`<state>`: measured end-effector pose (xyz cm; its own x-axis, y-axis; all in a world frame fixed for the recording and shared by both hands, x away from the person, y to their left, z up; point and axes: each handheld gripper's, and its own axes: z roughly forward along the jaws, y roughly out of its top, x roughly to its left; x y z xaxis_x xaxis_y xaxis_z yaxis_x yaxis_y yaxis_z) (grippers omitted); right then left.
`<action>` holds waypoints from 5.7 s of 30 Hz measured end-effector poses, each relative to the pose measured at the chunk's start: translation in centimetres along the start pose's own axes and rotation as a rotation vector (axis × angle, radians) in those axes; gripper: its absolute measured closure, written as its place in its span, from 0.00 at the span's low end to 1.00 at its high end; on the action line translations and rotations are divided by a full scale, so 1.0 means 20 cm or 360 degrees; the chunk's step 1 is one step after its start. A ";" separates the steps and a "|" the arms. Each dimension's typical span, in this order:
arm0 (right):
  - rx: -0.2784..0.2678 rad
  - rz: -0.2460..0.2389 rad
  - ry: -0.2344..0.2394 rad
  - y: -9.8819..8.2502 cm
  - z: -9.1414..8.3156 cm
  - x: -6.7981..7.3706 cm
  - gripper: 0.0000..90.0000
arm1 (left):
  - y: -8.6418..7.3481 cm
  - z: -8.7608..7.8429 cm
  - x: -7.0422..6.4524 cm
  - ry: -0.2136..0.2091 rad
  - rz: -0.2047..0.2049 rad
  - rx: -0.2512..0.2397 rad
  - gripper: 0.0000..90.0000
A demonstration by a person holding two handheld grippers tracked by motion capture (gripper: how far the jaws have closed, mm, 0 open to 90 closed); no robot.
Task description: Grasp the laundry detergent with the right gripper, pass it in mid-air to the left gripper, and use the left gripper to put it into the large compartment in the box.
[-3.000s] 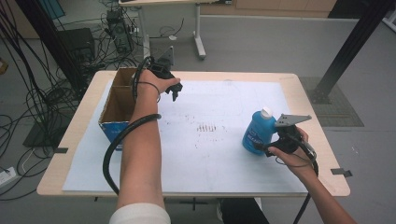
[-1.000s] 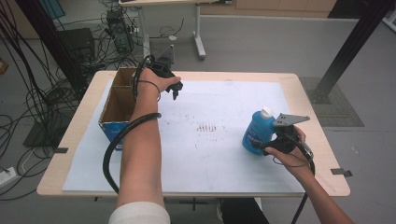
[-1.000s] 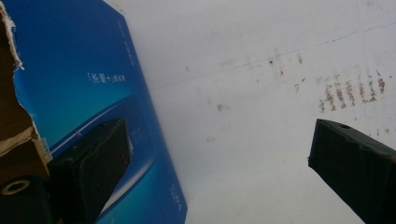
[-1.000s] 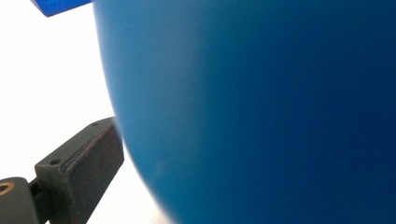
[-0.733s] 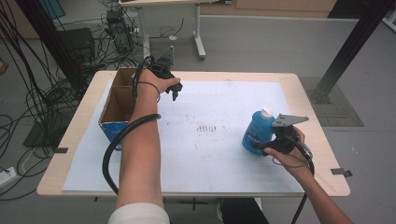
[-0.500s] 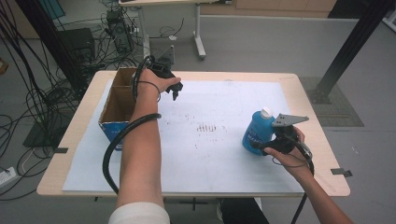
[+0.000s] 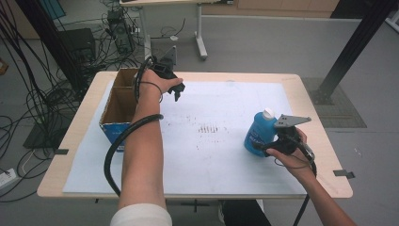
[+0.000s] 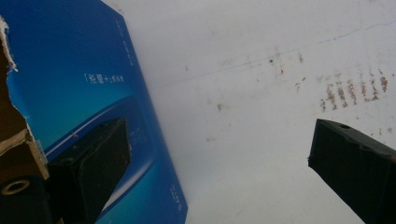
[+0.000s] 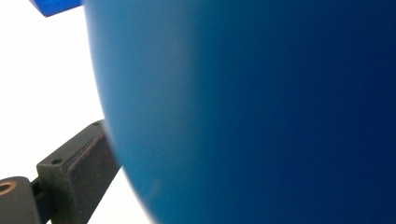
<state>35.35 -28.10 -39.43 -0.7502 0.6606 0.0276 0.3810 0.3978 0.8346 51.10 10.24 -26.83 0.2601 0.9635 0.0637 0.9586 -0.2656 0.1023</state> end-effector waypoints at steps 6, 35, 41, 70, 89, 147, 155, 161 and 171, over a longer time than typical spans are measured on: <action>0.0005 0.0001 -0.0003 0.00 0.00 0.00 0.03 | 0.00 -0.01 0.00 0.0001 0.0006 -0.0001 0.07; 0.0005 0.0018 -0.0011 -0.01 0.00 -0.01 0.07 | 0.00 0.01 0.00 0.0002 0.0005 0.0008 0.07; -0.0002 0.0021 -0.0009 -0.01 0.00 -0.01 0.09 | 0.00 0.00 0.00 0.0001 0.0007 -0.0001 0.07; -0.0068 0.0040 0.0002 -0.03 0.01 -0.02 0.46 | -0.02 0.01 0.01 0.0001 -0.0003 0.0009 0.07; -0.0077 -0.0005 -0.0002 -0.03 0.01 -0.02 0.47 | -0.01 0.01 0.01 0.0013 0.0011 0.0019 0.07; -0.0088 -0.0008 -0.0007 -0.04 0.00 -0.01 0.50 | -0.01 -0.01 0.00 0.0041 0.0012 0.0013 0.07; -0.0094 -0.0011 -0.0008 -0.04 0.00 -0.01 0.50 | 0.00 -0.02 0.00 0.0044 0.0014 0.0009 0.07; -0.0096 -0.0012 -0.0010 -0.04 0.00 -0.01 0.50 | 0.00 -0.02 0.00 0.0044 0.0028 0.0015 0.07; -0.0095 -0.0012 -0.0009 -0.04 0.00 -0.01 0.50 | 0.00 -0.02 0.00 0.0049 0.0021 0.0014 0.07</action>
<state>35.29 -28.54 -40.15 -0.7499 0.6613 0.0182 0.3421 0.3642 0.8662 51.07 10.21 -26.46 0.2694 0.9583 0.0957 0.9561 -0.2780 0.0923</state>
